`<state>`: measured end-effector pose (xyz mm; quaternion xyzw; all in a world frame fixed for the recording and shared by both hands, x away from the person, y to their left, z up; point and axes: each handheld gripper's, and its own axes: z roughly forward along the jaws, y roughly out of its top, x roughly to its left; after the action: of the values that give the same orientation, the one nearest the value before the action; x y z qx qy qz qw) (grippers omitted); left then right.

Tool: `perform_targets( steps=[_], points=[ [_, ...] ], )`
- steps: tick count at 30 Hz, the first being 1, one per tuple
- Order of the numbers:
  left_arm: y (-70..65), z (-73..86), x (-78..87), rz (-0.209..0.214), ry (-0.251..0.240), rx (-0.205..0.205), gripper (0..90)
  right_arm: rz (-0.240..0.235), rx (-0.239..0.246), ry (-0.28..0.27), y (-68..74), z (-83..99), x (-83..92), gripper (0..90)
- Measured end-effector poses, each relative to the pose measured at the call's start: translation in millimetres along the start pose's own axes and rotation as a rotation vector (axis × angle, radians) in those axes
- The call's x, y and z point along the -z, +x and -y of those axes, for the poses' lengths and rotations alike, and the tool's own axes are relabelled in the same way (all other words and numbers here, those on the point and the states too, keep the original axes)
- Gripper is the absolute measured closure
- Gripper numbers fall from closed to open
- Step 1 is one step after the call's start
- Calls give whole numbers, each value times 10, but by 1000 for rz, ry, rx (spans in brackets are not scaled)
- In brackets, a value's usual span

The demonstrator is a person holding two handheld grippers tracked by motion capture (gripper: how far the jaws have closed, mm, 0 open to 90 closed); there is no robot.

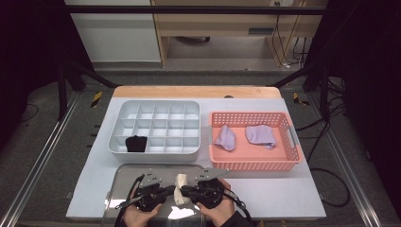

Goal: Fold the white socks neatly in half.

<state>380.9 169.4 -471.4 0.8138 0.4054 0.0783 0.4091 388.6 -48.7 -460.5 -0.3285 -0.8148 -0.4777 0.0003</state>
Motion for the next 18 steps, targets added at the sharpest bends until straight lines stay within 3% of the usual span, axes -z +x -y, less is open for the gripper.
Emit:
perform_targets(
  steps=[6,10,15,18],
  points=[
    [8,-2,-28,-14,12,-3,896,3,25,10,34,76,-126,842],
    [75,-50,48,-25,-27,11,884,11,37,10,39,90,-135,843],
    [94,-238,226,-5,-116,-21,785,9,44,11,35,90,-136,842],
    [13,-344,209,14,-122,-84,712,8,46,12,35,88,-136,842]
  ],
)
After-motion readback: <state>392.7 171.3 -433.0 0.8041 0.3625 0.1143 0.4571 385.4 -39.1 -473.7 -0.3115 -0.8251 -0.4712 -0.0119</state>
